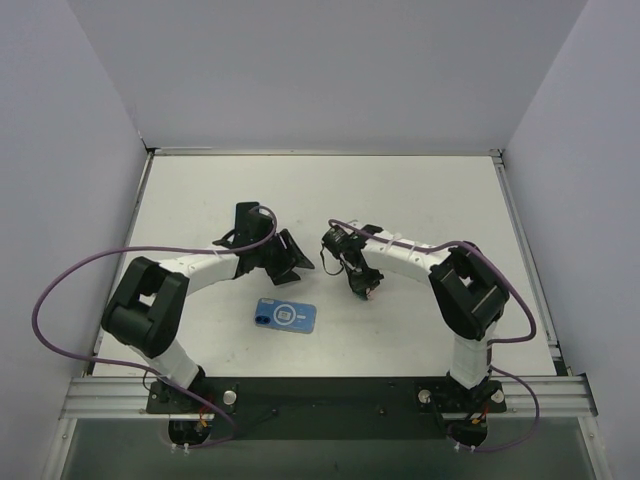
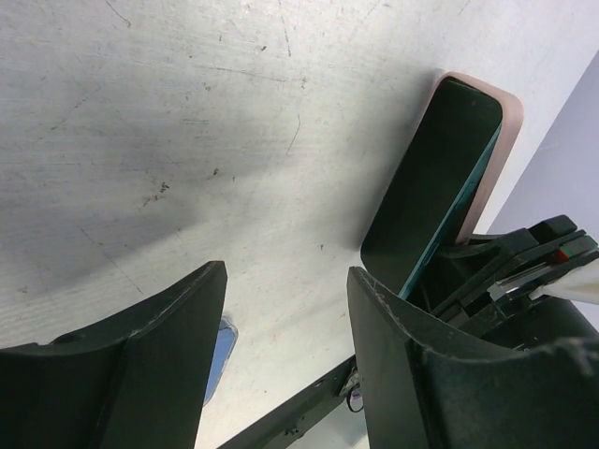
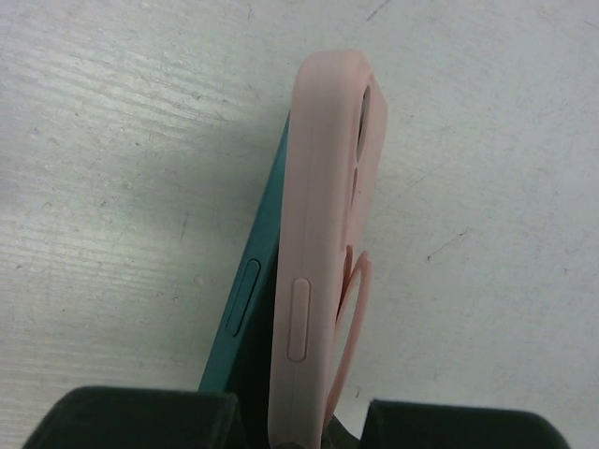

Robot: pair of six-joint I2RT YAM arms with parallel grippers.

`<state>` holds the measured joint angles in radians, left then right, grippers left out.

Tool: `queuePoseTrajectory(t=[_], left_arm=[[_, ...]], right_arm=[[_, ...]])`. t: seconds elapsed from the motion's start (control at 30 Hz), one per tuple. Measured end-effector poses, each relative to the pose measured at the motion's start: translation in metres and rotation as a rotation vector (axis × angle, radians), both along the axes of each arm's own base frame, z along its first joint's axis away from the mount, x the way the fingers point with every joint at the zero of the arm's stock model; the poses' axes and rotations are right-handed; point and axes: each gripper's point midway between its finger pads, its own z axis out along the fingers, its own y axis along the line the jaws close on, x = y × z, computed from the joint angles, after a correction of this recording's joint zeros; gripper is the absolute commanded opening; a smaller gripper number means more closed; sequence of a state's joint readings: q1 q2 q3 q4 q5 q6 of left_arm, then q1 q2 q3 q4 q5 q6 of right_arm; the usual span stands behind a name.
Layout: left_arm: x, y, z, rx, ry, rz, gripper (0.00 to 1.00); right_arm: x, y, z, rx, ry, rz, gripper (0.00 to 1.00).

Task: Take the phone out of the phone case
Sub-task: Remove the phone case from the phone.

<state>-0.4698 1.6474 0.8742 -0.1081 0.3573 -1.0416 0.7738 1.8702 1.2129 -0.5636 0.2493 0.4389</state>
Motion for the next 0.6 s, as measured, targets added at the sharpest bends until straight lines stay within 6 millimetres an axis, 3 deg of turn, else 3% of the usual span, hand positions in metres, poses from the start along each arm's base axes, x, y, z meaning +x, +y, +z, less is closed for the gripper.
queuePoseTrajectory(t=[0.3, 0.6], left_arm=[[-0.011, -0.016, -0.001, -0.036, -0.005, -0.067, 0.65], [-0.029, -0.065, -0.001, -0.067, -0.065, -0.243, 0.72]], right_arm=[[0.0, 0.0, -0.001, 0.044, 0.008, -0.013, 0.0], [-0.002, -0.001, 0.0, 0.233, 0.055, -0.081, 0.0]])
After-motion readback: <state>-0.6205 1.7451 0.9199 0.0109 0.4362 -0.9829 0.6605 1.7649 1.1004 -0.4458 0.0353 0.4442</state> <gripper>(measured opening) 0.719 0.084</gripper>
